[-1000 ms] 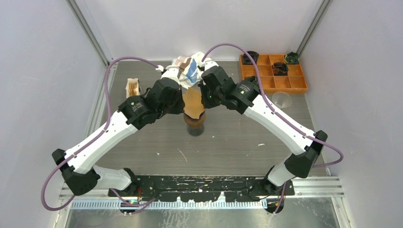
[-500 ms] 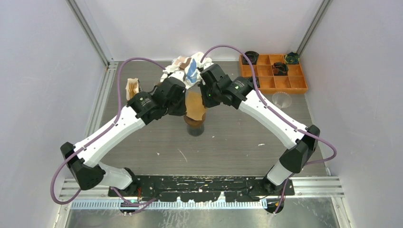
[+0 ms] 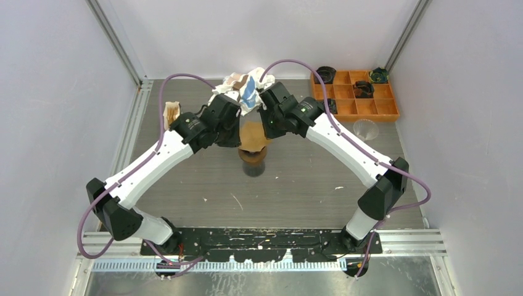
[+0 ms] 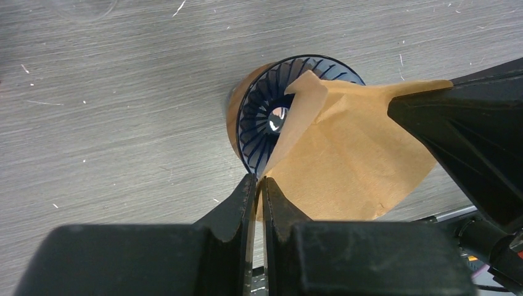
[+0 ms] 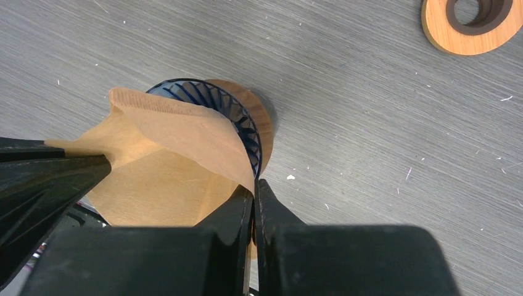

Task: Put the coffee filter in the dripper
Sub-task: Place the coffee filter in the coffee dripper.

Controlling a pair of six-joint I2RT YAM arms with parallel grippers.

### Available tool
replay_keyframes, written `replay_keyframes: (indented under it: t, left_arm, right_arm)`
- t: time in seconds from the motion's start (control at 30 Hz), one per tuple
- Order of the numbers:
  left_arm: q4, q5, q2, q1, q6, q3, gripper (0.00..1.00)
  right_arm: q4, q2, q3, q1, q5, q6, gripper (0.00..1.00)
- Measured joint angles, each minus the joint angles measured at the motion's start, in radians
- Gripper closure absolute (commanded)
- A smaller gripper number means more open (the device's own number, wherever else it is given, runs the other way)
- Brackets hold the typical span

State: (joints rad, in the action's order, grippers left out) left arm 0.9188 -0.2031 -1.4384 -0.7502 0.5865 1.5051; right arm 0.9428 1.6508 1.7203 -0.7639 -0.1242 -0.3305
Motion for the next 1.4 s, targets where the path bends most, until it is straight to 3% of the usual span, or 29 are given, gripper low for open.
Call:
replay_keyframes:
  t: [0.33,0.57,1.1,1.4]
  left_arm:
    - [0.020,0.032,-0.031,0.024,-0.020,0.026,0.87]
    - [0.023,0.040,-0.035,0.031,-0.023,0.032,0.85]
    - [0.036,0.039,-0.035,0.039,-0.035,0.032,0.57]
    - [0.036,0.039,-0.044,0.046,-0.042,0.032,0.54]
  right_arm:
    - [0.000,0.037,0.000,0.007,0.016,0.017,0.86]
    - [-0.002,0.045,0.004,0.007,0.021,0.025,0.78]
    - [-0.005,0.045,0.006,0.009,0.022,0.038,0.56]
    - [-0.025,0.055,0.006,0.009,0.022,0.042,0.52]
